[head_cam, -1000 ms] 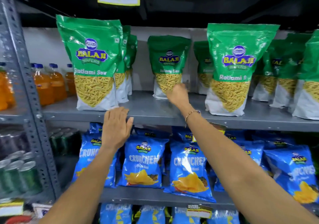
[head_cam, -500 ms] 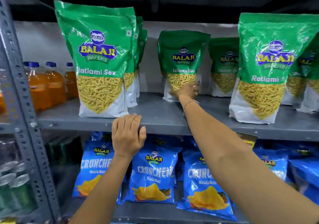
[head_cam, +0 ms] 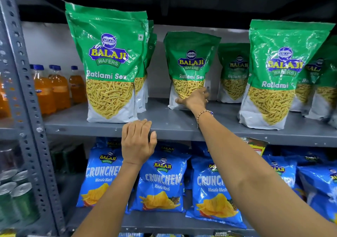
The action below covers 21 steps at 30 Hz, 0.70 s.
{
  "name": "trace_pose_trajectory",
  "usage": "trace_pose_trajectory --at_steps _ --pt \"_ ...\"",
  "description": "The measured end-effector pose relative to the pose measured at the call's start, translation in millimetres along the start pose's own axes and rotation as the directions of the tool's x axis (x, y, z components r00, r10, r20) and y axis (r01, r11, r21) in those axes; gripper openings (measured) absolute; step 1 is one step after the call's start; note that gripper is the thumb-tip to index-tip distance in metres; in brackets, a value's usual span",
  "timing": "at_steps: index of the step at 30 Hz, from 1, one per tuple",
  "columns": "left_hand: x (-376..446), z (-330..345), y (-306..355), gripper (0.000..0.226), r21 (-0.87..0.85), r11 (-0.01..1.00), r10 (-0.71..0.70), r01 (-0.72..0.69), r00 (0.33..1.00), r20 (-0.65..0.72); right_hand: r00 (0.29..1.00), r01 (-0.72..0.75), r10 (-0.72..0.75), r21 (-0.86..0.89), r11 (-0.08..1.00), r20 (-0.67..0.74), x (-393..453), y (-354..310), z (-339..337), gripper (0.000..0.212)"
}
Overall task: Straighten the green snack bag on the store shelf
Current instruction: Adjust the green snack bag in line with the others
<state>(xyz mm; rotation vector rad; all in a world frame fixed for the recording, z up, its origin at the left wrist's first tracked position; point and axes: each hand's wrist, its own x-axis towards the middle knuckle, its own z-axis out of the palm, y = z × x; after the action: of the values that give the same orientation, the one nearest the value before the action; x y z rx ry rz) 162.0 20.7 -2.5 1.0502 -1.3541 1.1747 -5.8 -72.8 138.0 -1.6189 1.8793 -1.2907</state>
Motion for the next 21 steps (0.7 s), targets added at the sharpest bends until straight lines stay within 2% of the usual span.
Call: trace_pose_trajectory --at_steps 11,21 --pt "5 -19 5 0.035 -0.013 0.997 -0.067 0.071 0.975 0.213 0.997 0.070 -0.072 -0.061 0.996 -0.041 -61 4 -28 0.114" --pt "9 -32 6 0.036 -0.024 0.995 -0.084 0.099 0.927 0.365 0.998 0.022 -0.025 -0.060 0.998 -0.052 -97 3 -46 0.109"
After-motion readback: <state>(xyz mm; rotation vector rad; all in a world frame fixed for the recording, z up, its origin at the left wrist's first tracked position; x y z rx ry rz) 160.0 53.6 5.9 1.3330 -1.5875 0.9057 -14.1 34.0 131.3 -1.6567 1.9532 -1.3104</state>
